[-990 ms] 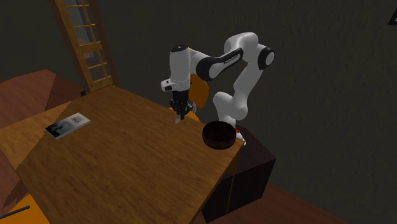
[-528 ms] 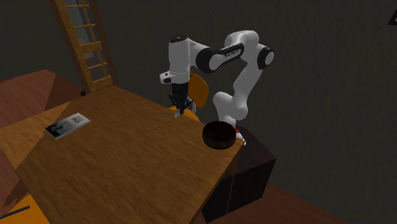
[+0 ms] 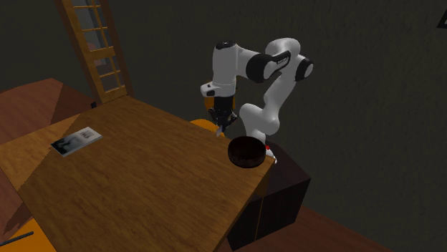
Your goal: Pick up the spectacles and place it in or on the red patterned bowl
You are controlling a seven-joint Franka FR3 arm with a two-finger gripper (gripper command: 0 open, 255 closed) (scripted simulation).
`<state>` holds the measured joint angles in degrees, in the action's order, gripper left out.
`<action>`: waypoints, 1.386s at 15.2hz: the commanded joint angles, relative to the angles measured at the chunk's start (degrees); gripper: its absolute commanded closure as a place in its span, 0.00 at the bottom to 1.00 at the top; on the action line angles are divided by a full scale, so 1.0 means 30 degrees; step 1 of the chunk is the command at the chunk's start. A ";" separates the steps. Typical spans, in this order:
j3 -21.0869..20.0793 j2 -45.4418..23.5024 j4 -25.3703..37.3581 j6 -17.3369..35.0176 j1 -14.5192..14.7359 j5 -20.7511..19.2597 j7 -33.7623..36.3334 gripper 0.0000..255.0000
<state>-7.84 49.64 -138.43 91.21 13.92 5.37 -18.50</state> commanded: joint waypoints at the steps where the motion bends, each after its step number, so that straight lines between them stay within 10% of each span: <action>1: -0.0731 0.0923 -0.0501 -0.0381 0.0383 0.0624 0.0828 1.00; 10: -0.4266 0.2894 -0.0589 -0.1798 0.1870 0.3699 0.4511 1.00; 21: -0.5053 0.3767 -0.3737 0.0478 0.2274 0.4509 0.4383 1.00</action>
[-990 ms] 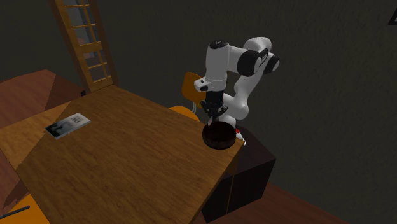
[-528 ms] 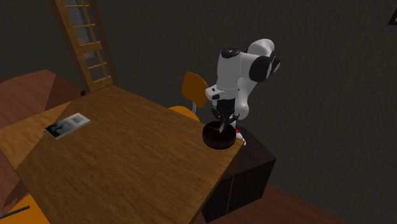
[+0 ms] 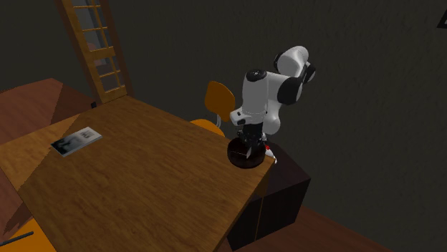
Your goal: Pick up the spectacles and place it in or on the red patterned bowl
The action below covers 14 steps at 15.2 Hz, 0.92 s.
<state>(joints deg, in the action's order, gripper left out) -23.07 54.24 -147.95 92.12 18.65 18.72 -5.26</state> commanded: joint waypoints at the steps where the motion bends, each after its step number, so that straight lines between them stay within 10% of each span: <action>1: -0.0096 0.2314 -0.0973 0.0502 0.0767 0.0183 -0.0041 1.00; 9: -0.0100 0.2316 -0.0973 0.0500 0.0760 0.0187 -0.0046 1.00; 10: -0.0219 0.2287 -0.0902 0.0480 0.0809 0.0280 0.0083 0.00; 14: 0.0151 0.2048 -0.0566 0.0313 0.0532 -0.0110 -0.0236 0.00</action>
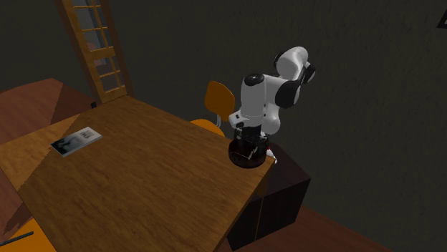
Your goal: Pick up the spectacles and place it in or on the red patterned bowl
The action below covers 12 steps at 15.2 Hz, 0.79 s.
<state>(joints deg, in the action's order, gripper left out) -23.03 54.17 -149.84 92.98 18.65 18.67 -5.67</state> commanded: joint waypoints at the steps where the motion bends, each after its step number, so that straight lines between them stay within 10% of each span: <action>1: -0.0101 0.2330 -0.0344 0.0219 0.0787 0.0191 0.0110 0.00; 12: 0.0720 0.1681 0.2271 -0.1770 0.0695 -0.0634 0.0408 0.00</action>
<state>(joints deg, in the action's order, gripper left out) -20.92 53.95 -143.09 87.55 19.34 16.71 -4.57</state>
